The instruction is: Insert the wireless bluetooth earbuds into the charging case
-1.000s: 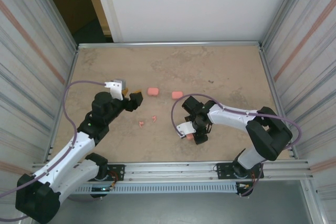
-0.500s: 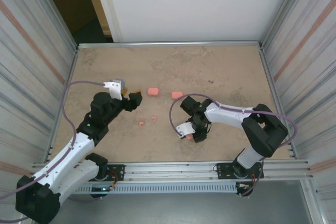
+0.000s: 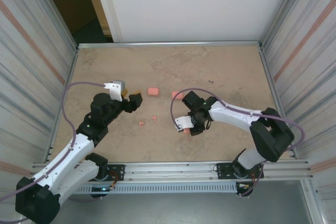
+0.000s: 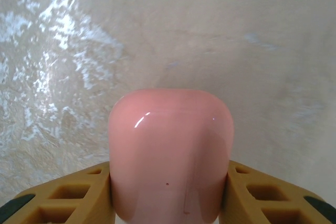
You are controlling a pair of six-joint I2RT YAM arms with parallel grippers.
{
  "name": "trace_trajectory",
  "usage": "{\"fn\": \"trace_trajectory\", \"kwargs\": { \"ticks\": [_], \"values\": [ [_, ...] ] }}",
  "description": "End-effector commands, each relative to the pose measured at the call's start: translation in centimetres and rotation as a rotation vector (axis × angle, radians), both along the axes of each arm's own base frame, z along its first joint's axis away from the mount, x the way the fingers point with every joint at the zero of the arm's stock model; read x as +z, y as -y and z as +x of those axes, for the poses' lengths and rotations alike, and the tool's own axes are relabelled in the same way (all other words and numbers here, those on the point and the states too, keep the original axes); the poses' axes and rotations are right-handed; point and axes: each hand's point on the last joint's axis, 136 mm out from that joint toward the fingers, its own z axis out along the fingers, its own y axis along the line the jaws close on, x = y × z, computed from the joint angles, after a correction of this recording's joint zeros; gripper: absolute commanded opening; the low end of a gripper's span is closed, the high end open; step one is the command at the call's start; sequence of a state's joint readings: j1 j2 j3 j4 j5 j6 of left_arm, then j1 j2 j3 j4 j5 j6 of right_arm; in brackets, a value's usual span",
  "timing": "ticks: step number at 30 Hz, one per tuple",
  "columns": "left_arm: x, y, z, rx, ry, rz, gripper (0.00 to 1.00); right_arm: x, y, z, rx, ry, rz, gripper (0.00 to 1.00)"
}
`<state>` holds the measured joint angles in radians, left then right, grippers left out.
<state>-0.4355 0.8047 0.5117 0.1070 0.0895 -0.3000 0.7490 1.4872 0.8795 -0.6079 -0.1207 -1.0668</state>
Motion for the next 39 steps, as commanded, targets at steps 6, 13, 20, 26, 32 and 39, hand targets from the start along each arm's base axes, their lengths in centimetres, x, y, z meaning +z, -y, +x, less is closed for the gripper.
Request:
{"fn": "trace_trajectory", "kwargs": {
  "ticks": [6,13,20,26,32,39],
  "values": [
    [-0.7,3.2,-2.2,-0.196,-0.097,-0.138,0.74,7.7,-2.5,2.7,-0.11,0.143,0.314,0.45],
    [-1.9,6.7,-4.5,-0.383,-0.22,-0.239,0.73,11.7,-3.5,4.0,-0.158,0.25,0.454,0.46],
    [-1.7,10.5,-6.5,-0.508,-0.225,-0.24,0.74,13.0,-4.2,4.1,-0.16,0.285,0.513,0.46],
    [-1.6,13.4,-6.7,-0.57,-0.242,-0.247,0.71,13.5,-4.7,3.7,-0.148,0.281,0.546,0.46],
    [-1.0,15.4,-6.3,-0.603,-0.235,-0.28,0.66,13.6,-4.7,3.4,-0.143,0.278,0.554,0.46],
    [-0.7,17.4,-6.1,-0.631,-0.233,-0.28,0.61,13.5,-4.7,3.3,-0.148,0.275,0.555,0.46]
  ]
}}
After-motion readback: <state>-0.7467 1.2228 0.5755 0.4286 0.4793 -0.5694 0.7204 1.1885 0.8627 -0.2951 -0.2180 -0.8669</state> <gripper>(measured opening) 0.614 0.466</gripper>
